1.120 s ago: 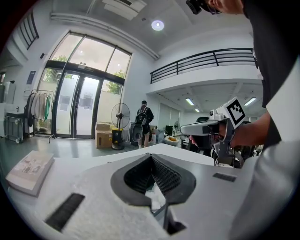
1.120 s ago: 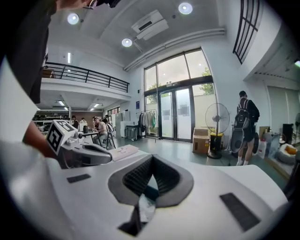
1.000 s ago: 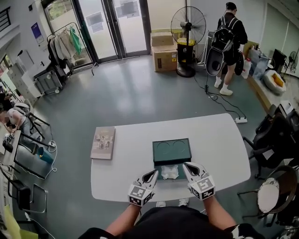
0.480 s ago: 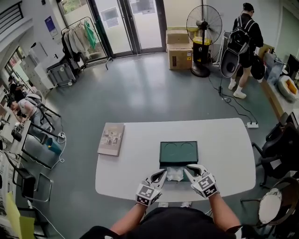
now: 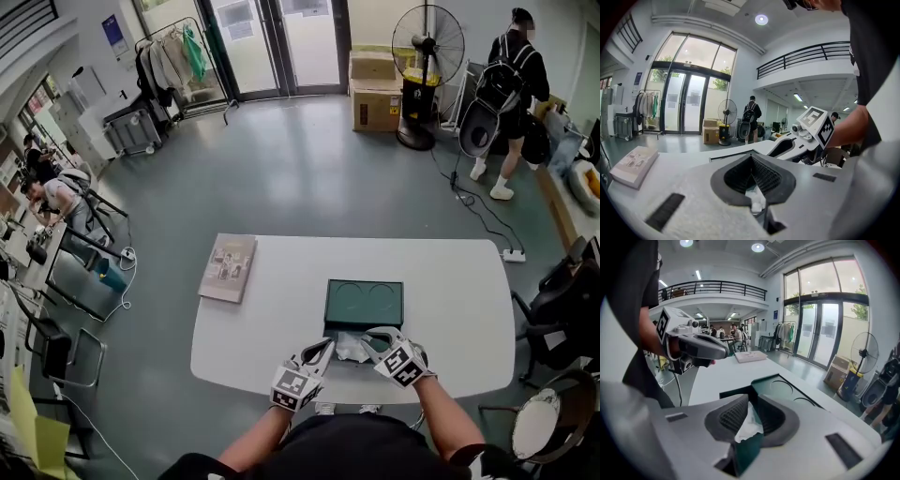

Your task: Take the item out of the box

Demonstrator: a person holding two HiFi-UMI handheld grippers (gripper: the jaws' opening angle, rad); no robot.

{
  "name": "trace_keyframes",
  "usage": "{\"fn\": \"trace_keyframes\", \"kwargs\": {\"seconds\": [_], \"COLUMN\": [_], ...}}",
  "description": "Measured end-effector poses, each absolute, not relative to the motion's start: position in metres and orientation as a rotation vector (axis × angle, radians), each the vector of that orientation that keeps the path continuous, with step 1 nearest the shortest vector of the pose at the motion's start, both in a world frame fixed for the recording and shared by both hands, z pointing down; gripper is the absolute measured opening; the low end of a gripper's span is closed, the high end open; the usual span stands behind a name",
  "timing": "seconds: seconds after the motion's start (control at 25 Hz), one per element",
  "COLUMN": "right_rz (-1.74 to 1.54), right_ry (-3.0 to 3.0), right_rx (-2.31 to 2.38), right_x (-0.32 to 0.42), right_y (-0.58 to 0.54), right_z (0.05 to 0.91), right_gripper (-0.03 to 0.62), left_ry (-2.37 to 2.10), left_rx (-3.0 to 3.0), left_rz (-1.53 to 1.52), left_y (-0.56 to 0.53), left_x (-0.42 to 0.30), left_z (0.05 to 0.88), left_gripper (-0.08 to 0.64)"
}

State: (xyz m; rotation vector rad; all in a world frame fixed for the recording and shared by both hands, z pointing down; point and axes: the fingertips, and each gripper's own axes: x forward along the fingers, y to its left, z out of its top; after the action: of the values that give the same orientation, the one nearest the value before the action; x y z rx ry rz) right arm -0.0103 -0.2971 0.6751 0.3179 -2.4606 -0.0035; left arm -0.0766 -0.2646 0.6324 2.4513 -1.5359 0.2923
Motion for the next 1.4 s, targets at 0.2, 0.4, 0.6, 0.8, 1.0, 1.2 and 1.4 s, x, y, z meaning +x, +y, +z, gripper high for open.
{"fn": "trace_keyframes", "kwargs": {"seconds": [0.2, 0.4, 0.6, 0.8, 1.0, 1.2, 1.4], "right_rz": [-0.015, -0.01, -0.001, -0.007, -0.016, -0.033, -0.045], "right_ry": [-2.381, -2.324, -2.276, -2.238, -2.211, -2.17, -2.134], "right_rx": [0.22, 0.161, 0.12, 0.079, 0.059, 0.035, 0.01], "right_x": [-0.02, -0.026, -0.031, -0.031, -0.032, -0.03, -0.03], "right_y": [-0.293, -0.286, -0.283, -0.28, -0.278, -0.28, -0.28], "right_z": [0.698, 0.723, 0.742, 0.753, 0.765, 0.777, 0.788], "right_gripper": [0.092, 0.101, 0.117, 0.114, 0.114, 0.114, 0.114], "left_ry": [-1.532, -1.539, -1.545, -1.552, -1.561, -1.585, -1.598], "left_rx": [2.429, 2.401, 2.386, 2.37, 2.347, 2.32, 2.302], "left_rz": [0.297, 0.301, 0.306, 0.307, 0.32, 0.317, 0.309], "left_y": [-0.264, -0.264, -0.265, -0.265, -0.259, -0.259, -0.258], "left_x": [-0.081, -0.089, -0.092, -0.095, -0.102, -0.105, -0.109], "left_z": [0.638, 0.646, 0.648, 0.647, 0.654, 0.653, 0.654], "left_gripper": [0.009, 0.009, 0.009, 0.009, 0.011, 0.011, 0.011]}}
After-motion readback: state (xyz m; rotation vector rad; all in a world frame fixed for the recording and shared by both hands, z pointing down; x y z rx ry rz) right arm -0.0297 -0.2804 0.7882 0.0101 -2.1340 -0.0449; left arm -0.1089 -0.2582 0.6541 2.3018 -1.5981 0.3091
